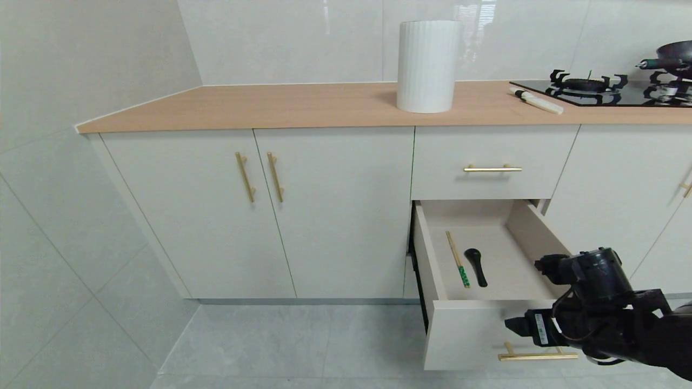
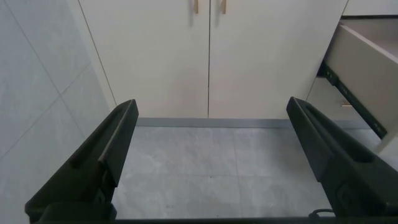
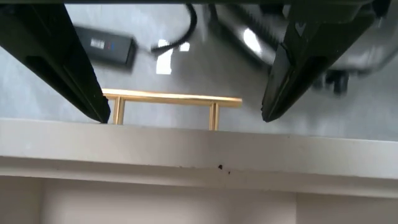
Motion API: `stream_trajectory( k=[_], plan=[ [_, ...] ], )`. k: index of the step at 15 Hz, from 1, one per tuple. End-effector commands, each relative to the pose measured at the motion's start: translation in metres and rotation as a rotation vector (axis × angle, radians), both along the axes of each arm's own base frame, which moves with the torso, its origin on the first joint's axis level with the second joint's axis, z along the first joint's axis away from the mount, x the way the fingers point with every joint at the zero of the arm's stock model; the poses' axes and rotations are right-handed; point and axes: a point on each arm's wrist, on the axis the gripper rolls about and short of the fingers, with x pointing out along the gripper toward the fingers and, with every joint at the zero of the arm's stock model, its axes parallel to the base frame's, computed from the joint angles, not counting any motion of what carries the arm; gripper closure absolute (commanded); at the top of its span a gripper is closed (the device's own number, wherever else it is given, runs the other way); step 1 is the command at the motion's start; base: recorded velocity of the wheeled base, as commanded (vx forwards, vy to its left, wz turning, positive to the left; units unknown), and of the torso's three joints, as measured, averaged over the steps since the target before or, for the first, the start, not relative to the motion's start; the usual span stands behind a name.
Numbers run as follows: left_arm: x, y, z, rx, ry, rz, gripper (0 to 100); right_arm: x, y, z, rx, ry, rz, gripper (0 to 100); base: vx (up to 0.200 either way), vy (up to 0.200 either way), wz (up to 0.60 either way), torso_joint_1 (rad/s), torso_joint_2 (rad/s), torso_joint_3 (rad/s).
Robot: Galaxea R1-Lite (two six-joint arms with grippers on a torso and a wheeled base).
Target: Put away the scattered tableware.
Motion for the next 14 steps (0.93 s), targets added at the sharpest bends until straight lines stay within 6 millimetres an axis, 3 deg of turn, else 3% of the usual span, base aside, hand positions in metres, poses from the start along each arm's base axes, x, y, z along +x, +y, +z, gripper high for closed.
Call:
stream_trajectory(
  k=[1,5,7,8,9,12,14],
  plan=[
    [0.000,0.000,0.000,0.000,0.000,0.001,0,0.020,0.006,-0.007,-0.006,0.001,-0.002,0,0.000,0.000,0.00,0.000,0.00,0.000],
    [0.000,0.000,0.000,0.000,0.000,0.001,0,0.065,0.000,-0.006,-0.026,-0.058,-0.015,0,0.000,0.000,0.00,0.000,0.00,0.000],
    [0.000,0.000,0.000,0.000,0.000,0.001,0,0.093,-0.004,-0.015,-0.040,-0.068,-0.030,0,0.000,0.000,0.00,0.000,0.00,0.000],
    [0.000,0.000,0.000,0.000,0.000,0.001,0,0.094,-0.005,-0.016,-0.040,-0.069,-0.031,0,0.000,0.000,0.00,0.000,0.00,0.000],
    [0.000,0.000,0.000,0.000,0.000,0.001,0,0.118,-0.007,-0.021,-0.033,-0.091,-0.035,0,0.000,0.000,0.00,0.000,0.00,0.000],
    [0.000,0.000,0.000,0.000,0.000,0.001,0,0.154,-0.014,-0.026,-0.009,-0.140,-0.035,0,0.000,0.000,0.00,0.000,0.00,0.000],
    [0.000,0.000,0.000,0.000,0.000,0.001,0,0.170,-0.019,-0.030,-0.005,-0.159,-0.051,0,0.000,0.000,0.00,0.000,0.00,0.000]
  ],
)
